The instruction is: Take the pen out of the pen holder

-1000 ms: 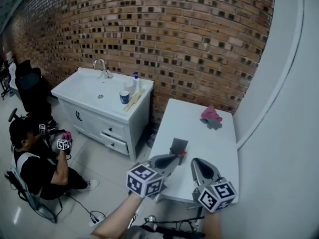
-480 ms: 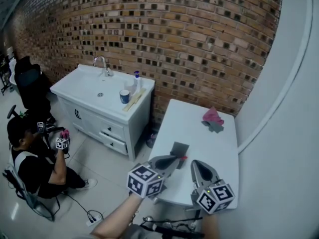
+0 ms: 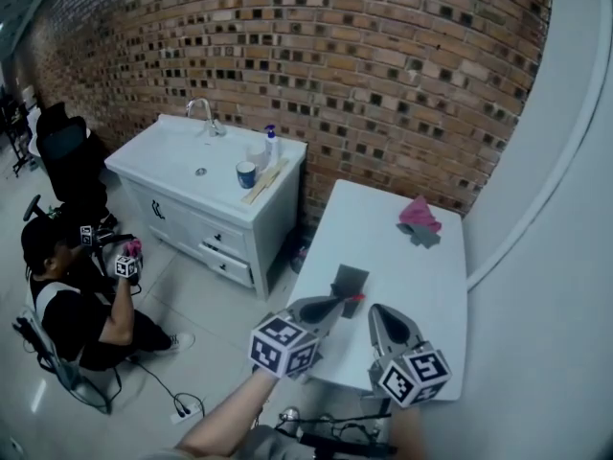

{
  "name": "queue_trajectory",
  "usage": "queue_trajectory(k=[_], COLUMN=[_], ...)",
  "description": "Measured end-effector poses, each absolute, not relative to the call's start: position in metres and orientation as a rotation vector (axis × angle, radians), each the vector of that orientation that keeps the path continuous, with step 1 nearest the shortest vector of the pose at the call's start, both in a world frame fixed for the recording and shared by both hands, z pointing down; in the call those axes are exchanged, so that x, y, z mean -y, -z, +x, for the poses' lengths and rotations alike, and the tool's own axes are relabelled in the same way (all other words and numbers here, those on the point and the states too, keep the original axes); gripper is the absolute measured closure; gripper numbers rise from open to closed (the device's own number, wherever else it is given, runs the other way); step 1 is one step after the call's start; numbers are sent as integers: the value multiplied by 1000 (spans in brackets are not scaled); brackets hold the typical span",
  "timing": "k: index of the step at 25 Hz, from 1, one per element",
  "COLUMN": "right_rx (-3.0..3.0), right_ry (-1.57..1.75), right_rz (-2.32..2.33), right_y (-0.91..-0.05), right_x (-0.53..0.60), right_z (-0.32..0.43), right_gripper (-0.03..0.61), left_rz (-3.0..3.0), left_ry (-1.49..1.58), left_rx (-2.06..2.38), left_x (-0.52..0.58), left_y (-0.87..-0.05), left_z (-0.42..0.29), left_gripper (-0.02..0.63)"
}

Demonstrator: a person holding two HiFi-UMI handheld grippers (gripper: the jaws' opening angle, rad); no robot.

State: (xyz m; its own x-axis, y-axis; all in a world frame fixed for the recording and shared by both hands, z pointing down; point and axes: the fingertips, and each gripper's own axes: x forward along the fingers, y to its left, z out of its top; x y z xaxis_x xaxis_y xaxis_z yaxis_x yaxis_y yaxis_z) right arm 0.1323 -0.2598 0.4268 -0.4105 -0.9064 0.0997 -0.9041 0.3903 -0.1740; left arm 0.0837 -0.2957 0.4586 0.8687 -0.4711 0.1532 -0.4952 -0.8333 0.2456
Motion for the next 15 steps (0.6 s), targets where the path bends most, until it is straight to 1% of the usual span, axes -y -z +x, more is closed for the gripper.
queue_trajectory(k=[12, 13, 15], right_rx=[-2661, -2663, -2664], right_ry=[397, 405, 419], right_rz=[-1688, -1694, -1706], right_y=[-461, -462, -464], right_x=[271, 273, 277], right_z=[136, 137, 138], right_gripper=[578, 578, 578], left_rz=[2691, 2682, 2663], left_ry=[-197, -211, -231], left_rx=[798, 804, 823], left_x=[327, 330, 338], left_y=[-522, -529, -541], left_z=[93, 94, 95], left_gripper=[609, 592, 584])
